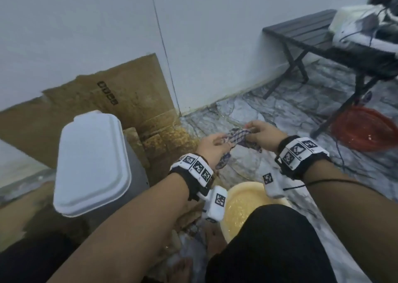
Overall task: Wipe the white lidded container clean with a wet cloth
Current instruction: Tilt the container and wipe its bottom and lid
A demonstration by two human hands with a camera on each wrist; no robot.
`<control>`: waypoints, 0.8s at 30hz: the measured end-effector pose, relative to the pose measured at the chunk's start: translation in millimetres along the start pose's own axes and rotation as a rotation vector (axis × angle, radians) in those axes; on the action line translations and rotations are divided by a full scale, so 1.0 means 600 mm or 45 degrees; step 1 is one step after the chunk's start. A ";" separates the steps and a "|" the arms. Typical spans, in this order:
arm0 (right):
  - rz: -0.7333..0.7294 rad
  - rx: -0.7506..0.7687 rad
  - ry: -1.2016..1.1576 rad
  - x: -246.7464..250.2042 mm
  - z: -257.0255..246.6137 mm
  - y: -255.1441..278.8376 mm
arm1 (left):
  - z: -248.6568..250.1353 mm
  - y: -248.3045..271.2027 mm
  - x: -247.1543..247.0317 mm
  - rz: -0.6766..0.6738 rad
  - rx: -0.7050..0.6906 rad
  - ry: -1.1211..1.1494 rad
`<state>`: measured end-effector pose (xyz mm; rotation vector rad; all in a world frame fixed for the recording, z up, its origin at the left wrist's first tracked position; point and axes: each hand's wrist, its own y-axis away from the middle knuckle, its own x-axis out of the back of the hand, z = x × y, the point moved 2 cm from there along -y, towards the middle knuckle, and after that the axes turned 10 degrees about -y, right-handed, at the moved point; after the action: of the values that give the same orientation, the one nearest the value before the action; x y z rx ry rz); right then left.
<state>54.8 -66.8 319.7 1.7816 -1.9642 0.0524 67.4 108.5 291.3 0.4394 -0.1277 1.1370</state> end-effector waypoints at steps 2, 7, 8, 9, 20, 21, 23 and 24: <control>-0.071 0.043 -0.009 -0.035 -0.055 -0.001 | 0.016 0.027 0.045 0.122 -0.058 0.026; -0.188 0.039 -0.324 -0.140 -0.165 0.040 | 0.023 0.100 0.152 0.358 -0.134 0.102; -0.183 0.002 -0.469 -0.164 -0.178 0.048 | 0.018 0.117 0.170 0.388 -0.144 0.100; -0.166 -0.017 -0.566 -0.186 -0.192 0.064 | 0.013 0.133 0.186 0.413 -0.150 0.087; -0.376 -0.385 -0.706 -0.388 -0.120 0.071 | -0.084 0.260 0.266 0.336 -0.038 0.086; -0.394 -0.448 -0.749 -0.395 -0.111 0.069 | -0.089 0.265 0.270 0.317 -0.035 0.072; -0.403 -0.490 -0.820 -0.400 -0.122 0.098 | -0.100 0.268 0.278 0.304 -0.036 0.058; -0.412 -0.504 -0.873 -0.402 -0.125 0.108 | -0.106 0.267 0.282 0.322 -0.042 0.047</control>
<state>26.1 192.2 314.7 1.9567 -1.8691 -1.1029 -12.3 333.3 331.0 0.3799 -0.1730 1.3885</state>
